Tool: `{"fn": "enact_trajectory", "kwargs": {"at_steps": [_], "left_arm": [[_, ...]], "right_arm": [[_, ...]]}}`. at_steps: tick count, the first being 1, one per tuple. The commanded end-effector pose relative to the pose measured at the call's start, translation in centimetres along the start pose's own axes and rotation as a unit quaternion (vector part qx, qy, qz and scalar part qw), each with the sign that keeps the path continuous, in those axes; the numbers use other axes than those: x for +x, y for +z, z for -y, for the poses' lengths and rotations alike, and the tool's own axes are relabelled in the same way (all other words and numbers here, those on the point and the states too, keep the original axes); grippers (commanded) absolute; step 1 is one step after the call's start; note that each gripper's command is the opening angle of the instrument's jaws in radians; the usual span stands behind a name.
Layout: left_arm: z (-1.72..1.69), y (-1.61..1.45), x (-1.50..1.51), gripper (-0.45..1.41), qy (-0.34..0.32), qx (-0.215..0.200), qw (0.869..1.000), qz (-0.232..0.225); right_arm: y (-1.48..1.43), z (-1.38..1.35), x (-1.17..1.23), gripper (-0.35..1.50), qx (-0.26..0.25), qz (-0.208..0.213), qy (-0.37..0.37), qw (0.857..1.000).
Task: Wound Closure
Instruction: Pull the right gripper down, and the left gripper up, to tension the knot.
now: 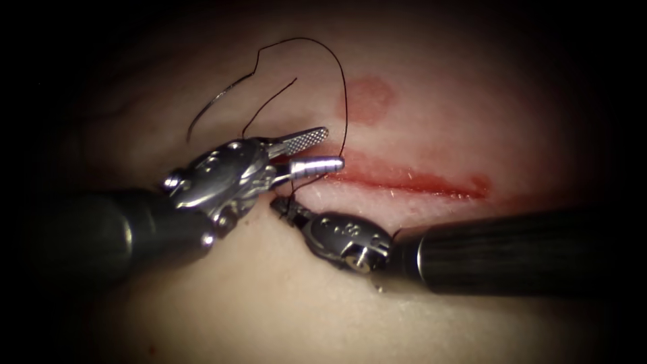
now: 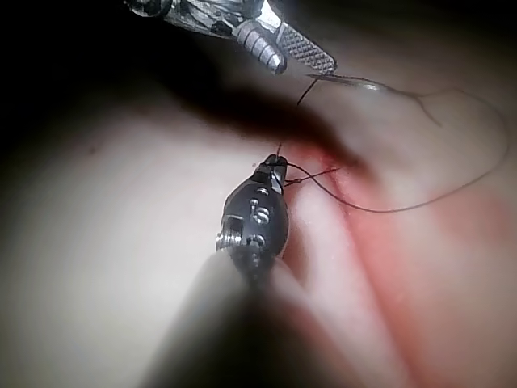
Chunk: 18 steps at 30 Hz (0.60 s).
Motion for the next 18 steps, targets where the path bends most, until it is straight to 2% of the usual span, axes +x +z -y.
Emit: {"fn": "enact_trajectory", "kwargs": {"at_steps": [1, 7, 18], "left_arm": [[0.07, 0.05, -0.05, 0.46, 0.0, 0.008, 1.0, 0.003], [0.13, 0.04, -0.05, 0.47, -0.042, 0.015, 0.999, 0.02], [0.44, 0.31, -0.14, 0.47, -0.038, 0.043, 0.997, 0.058]], "right_arm": [[0.05, 0.08, -0.05, -0.35, 0.001, 0.001, 0.001, 1.0], [0.05, 0.08, -0.06, -0.35, 0.001, 0.002, 0.001, 1.0], [0.11, 0.14, -0.06, -0.35, 0.005, 0.002, 0.0, 1.0]]}}
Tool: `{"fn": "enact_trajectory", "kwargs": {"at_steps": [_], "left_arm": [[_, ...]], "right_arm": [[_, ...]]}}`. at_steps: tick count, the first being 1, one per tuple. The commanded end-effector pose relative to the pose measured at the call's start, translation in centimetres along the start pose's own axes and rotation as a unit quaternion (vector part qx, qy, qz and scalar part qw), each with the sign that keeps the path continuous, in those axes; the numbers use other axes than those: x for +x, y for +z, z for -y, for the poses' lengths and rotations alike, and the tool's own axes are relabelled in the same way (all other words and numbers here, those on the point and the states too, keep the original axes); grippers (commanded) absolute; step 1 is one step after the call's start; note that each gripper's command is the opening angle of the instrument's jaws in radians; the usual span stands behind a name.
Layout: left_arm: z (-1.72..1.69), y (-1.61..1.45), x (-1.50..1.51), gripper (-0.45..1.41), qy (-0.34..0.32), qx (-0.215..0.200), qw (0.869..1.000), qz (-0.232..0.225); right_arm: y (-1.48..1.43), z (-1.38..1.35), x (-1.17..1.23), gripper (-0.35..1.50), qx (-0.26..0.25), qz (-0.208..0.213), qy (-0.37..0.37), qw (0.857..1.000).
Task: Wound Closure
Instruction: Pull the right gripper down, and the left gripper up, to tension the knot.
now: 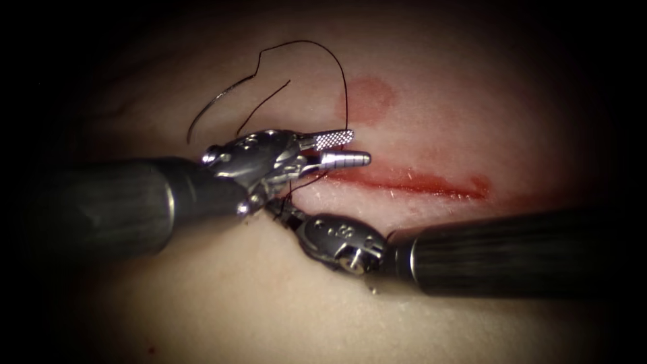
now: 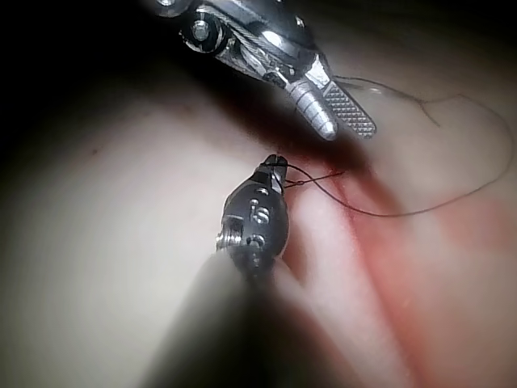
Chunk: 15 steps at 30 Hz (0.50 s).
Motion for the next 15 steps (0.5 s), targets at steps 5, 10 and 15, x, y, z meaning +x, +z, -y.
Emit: {"fn": "enact_trajectory", "kwargs": {"at_steps": [5, 10, 15], "left_arm": [[0.23, 0.09, -0.04, 0.47, 0.007, 0.016, 1.0, 0.0], [0.37, 0.04, -0.04, 0.47, 0.017, 0.03, 0.999, -0.004], [0.53, 0.02, -0.04, 0.5, 0.048, 0.051, 0.997, 0.007]], "right_arm": [[0.04, 0.06, -0.07, -0.35, 0.003, 0.0, 0.0, 1.0], [0.04, 0.08, -0.09, -0.35, 0.003, 0.002, -0.001, 1.0], [0.04, 0.08, -0.09, -0.35, 0.003, 0.002, -0.001, 1.0]]}}
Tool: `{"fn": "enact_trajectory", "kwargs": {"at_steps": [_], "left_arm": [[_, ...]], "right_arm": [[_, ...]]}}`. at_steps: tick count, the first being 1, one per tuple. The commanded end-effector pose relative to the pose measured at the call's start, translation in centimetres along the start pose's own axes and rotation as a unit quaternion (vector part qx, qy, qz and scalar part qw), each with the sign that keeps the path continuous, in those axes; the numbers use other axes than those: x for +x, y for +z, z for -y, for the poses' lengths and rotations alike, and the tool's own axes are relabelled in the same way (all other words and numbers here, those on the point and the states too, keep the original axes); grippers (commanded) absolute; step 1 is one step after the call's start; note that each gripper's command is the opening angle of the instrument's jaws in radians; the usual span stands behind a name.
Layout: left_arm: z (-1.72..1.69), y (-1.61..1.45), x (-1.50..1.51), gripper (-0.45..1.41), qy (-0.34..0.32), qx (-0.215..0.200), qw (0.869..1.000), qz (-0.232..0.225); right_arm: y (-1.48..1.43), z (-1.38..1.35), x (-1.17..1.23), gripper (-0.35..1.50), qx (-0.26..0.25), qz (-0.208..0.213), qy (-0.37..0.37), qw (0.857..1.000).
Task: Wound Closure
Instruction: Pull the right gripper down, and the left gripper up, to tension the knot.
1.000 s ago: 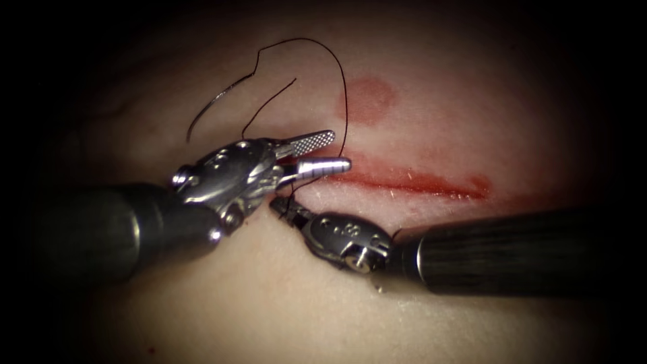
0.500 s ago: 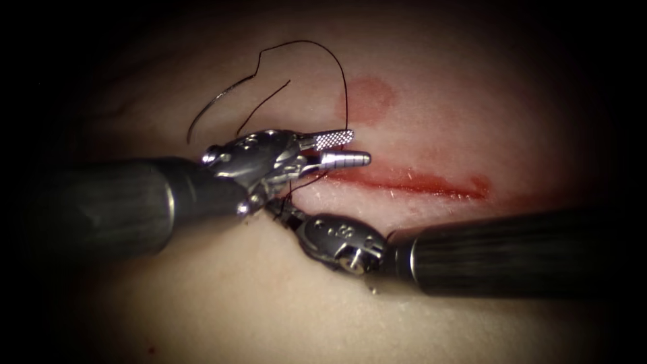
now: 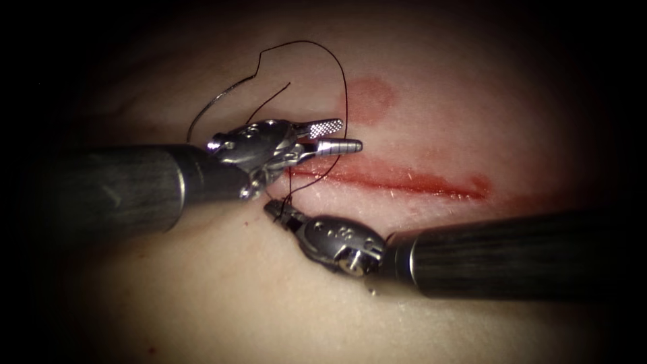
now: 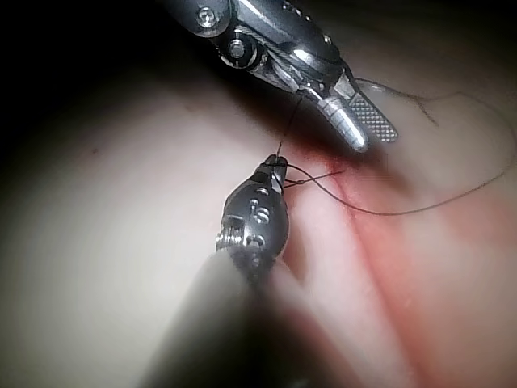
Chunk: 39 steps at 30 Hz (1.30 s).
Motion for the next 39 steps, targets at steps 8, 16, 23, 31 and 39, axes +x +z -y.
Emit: {"fn": "enact_trajectory", "kwargs": {"at_steps": [8, 16, 23, 31, 39], "left_arm": [[0.24, 0.29, -0.23, 0.52, 0.011, 0.016, 0.999, 0.029], [0.59, 0.29, -0.23, 0.53, 0.014, 0.036, 0.999, 0.025], [0.7, 0.28, -0.3, 0.53, 0.017, 0.049, 0.998, 0.025], [0.75, 0.44, -0.44, 0.53, 0.024, 0.05, 0.998, 0.039], [0.95, 0.44, -0.44, 0.53, 0.029, 0.05, 0.998, 0.039]], "right_arm": [[0.04, 0.08, -0.07, -0.35, 0.002, 0.0, 0.0, 1.0], [0.01, 0.08, -0.08, -0.35, 0.003, 0.0, -0.001, 1.0], [0.01, 0.09, -0.07, -0.35, 0.003, 0.0, -0.001, 1.0], [0.0, 0.09, -0.07, -0.35, 0.003, 0.0, -0.001, 1.0], [0.0, 0.09, -0.08, -0.35, 0.003, 0.0, -0.001, 1.0]]}}
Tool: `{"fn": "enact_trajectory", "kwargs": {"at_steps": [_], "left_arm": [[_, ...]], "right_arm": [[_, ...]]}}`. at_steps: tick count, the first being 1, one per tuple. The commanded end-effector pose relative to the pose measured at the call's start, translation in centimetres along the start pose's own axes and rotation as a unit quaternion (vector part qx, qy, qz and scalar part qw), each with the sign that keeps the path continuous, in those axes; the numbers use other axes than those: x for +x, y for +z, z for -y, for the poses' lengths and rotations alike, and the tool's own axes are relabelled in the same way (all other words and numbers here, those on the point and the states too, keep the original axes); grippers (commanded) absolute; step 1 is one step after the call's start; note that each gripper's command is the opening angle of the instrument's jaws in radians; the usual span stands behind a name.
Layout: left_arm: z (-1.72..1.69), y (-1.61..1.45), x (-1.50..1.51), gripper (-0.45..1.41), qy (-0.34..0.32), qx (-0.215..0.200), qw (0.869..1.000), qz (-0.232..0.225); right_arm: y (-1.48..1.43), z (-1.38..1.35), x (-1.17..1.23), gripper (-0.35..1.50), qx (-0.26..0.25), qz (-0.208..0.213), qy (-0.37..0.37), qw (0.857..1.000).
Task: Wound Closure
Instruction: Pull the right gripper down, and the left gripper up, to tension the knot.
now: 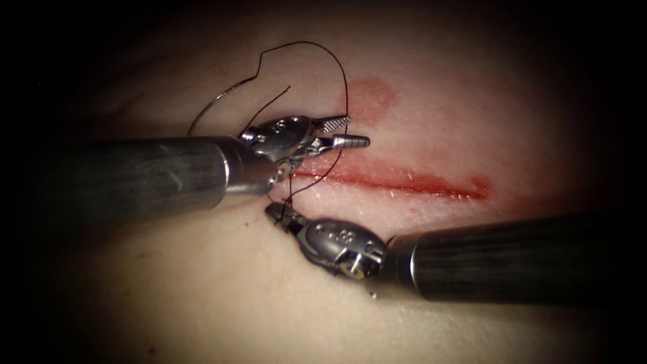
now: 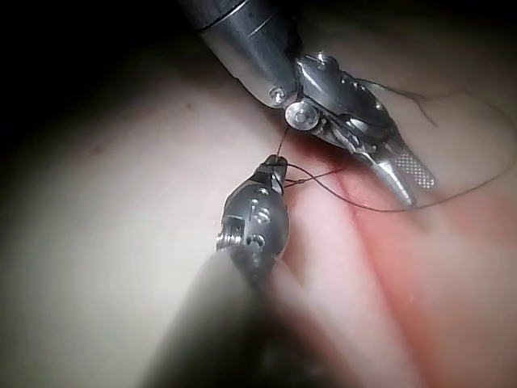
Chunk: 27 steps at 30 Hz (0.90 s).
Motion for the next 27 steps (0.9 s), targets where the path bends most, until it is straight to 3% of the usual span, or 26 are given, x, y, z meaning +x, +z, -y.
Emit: {"fn": "enact_trajectory", "kwargs": {"at_steps": [1, 16, 27], "left_arm": [[0.05, 0.07, -0.05, 0.53, 0.001, -0.002, 1.0, 0.0], [0.13, 0.25, -0.34, 0.53, 0.016, 0.024, 0.999, 0.03], [0.33, 0.21, -0.44, 0.53, 0.032, 0.078, 0.996, 0.039]], "right_arm": [[0.04, 0.06, -0.06, -0.35, 0.001, 0.001, 0.001, 1.0], [0.04, 0.06, -0.05, -0.35, 0.001, 0.001, 0.001, 1.0], [0.05, 0.05, -0.04, -0.35, 0.001, 0.001, 0.001, 1.0]]}}
